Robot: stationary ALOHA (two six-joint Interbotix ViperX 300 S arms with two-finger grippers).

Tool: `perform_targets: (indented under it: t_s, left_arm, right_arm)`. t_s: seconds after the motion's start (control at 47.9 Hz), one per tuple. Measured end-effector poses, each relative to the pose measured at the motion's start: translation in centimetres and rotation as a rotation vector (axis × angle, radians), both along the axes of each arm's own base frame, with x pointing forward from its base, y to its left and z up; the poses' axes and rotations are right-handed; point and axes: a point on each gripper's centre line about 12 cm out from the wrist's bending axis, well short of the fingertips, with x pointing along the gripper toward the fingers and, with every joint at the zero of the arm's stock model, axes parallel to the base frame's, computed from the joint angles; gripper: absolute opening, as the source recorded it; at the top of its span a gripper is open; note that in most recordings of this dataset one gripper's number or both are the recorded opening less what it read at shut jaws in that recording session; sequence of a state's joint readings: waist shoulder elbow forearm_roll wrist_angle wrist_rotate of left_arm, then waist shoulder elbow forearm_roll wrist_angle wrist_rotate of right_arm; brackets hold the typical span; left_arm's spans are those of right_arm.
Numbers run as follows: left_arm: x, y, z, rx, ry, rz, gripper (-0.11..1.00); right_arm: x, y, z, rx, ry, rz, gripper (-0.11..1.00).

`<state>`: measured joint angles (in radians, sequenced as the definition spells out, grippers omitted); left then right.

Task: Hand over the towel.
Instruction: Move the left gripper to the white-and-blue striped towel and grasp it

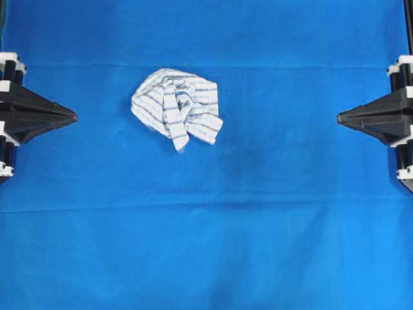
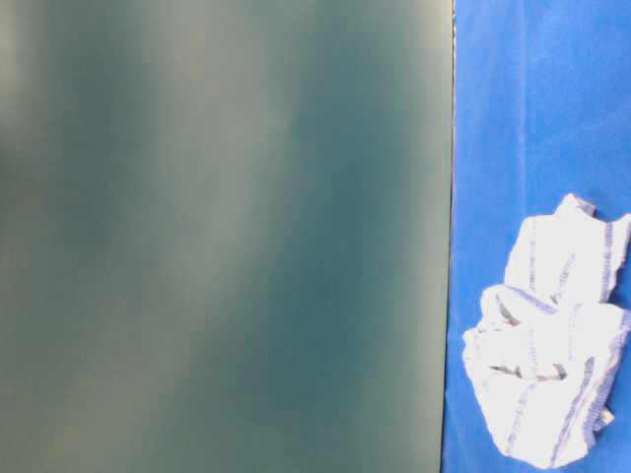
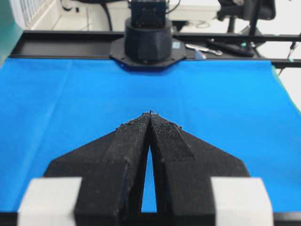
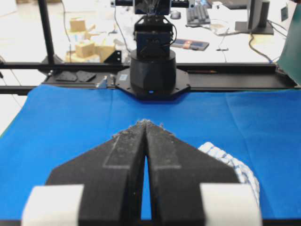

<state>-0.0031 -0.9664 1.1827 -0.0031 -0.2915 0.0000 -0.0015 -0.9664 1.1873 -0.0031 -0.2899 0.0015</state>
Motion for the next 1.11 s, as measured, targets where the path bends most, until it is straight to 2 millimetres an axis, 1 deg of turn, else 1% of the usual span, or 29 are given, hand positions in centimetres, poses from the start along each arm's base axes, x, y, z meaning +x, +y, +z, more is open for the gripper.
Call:
perform_targets:
  t_s: [0.146, 0.397, 0.459, 0.501, 0.564, 0.668, 0.689, 0.752, 0.793, 0.835, 0.898, 1.023, 1.107]
  left_arm:
    - [0.0, 0.5, -0.1, 0.026, 0.005, 0.026, 0.0]
    - [0.3, 2.7, -0.7, 0.021, 0.04, 0.134, 0.0]
    - [0.7, 3.1, -1.0, 0.019, 0.06, 0.155, 0.01]
    - [1.0, 3.4, -1.3, 0.012, 0.076, 0.165, 0.03]
    - [1.5, 3.7, -1.7, 0.015, 0.103, 0.172, 0.15]
    - [2.9, 4.2, -2.6, 0.004, 0.158, 0.184, 0.44]
    - [3.3, 4.3, -2.9, 0.007, 0.172, 0.188, 0.52]
    - [4.3, 5.0, -3.9, 0.0, 0.219, 0.205, 0.7]
    - [5.0, 5.5, -4.6, -0.005, 0.252, 0.22, 0.8]
    - [5.7, 6.0, -5.2, -0.012, 0.282, 0.233, 0.88]
    - [6.8, 6.7, -6.0, -0.022, 0.321, 0.248, 0.93]
    - [9.9, 7.9, -8.4, -0.038, 0.425, 0.259, 0.94]
    - [11.4, 8.3, -10.6, -0.044, 0.505, 0.257, 0.94]
  right_arm:
    - [0.1, 0.0, 0.4, -0.002, 0.0, 0.0, 0.0]
    - [0.2, 0.0, 0.3, -0.002, 0.034, 0.0, 0.0]
    - [0.2, 0.0, 0.3, -0.002, 0.035, 0.0, 0.0]
    - [0.2, 0.0, 0.3, -0.003, 0.035, 0.0, 0.0]
    - [0.2, 0.0, 0.3, -0.001, 0.035, -0.002, 0.0]
    - [0.2, -0.2, 0.3, -0.004, 0.035, -0.008, 0.0]
    - [0.2, -0.2, 0.3, -0.003, 0.037, -0.01, 0.0]
    - [0.2, -0.2, 0.3, -0.003, 0.037, -0.011, 0.0]
    - [0.3, -0.2, 0.3, -0.003, 0.04, -0.011, 0.0]
    - [0.3, -0.2, 0.2, -0.003, 0.045, -0.011, 0.0]
    - [0.4, -0.2, 0.1, -0.001, 0.049, -0.011, 0.0]
    - [0.5, -0.2, -0.1, 0.006, 0.057, -0.011, 0.0]
    - [0.6, -0.2, -0.3, 0.008, 0.069, -0.011, 0.0]
